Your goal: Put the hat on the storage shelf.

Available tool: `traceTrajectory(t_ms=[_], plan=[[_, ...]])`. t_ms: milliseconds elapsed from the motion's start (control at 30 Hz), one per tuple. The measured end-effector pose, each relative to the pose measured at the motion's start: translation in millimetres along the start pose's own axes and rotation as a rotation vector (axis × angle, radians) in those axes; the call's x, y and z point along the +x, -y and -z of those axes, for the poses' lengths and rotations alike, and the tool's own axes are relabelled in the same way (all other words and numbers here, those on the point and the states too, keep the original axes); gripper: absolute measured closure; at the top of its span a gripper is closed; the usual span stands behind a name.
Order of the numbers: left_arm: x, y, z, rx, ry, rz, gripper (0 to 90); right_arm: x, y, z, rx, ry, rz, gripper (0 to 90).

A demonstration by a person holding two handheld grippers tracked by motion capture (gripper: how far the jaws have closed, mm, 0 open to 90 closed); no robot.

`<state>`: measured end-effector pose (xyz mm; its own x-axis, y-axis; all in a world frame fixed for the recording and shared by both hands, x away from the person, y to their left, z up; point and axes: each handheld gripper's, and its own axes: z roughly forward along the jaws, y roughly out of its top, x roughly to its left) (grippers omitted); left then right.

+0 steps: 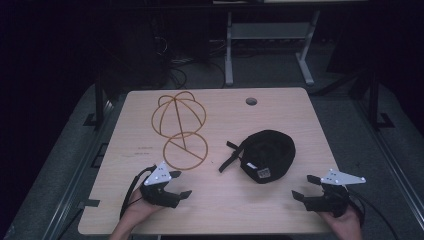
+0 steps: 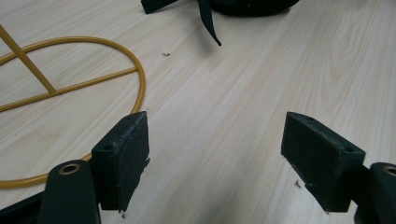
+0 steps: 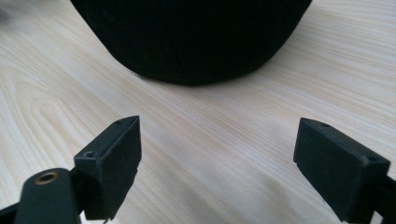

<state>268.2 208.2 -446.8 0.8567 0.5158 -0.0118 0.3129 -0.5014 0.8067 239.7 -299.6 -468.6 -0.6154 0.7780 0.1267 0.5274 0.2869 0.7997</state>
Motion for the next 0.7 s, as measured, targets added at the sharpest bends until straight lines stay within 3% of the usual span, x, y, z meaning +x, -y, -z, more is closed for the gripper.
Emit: traceTrajectory(t_ms=[300,500,700], plan=[[3.9,-0.9,-0.9,0.016,0.005,0.003,22.9,0.0,2.3,-2.1,0.011,-0.002,-0.007,14.6],[-0.3,-5.9,3.9,0.009,0.007,-0.008,23.9,1.7,0.0,-2.1,0.004,-0.007,-0.005,14.8],[-1.1,-16.8,1.0,-0.014,0.030,0.023,23.9,1.3,1.0,-0.1,0.001,-0.007,-0.008,14.8]])
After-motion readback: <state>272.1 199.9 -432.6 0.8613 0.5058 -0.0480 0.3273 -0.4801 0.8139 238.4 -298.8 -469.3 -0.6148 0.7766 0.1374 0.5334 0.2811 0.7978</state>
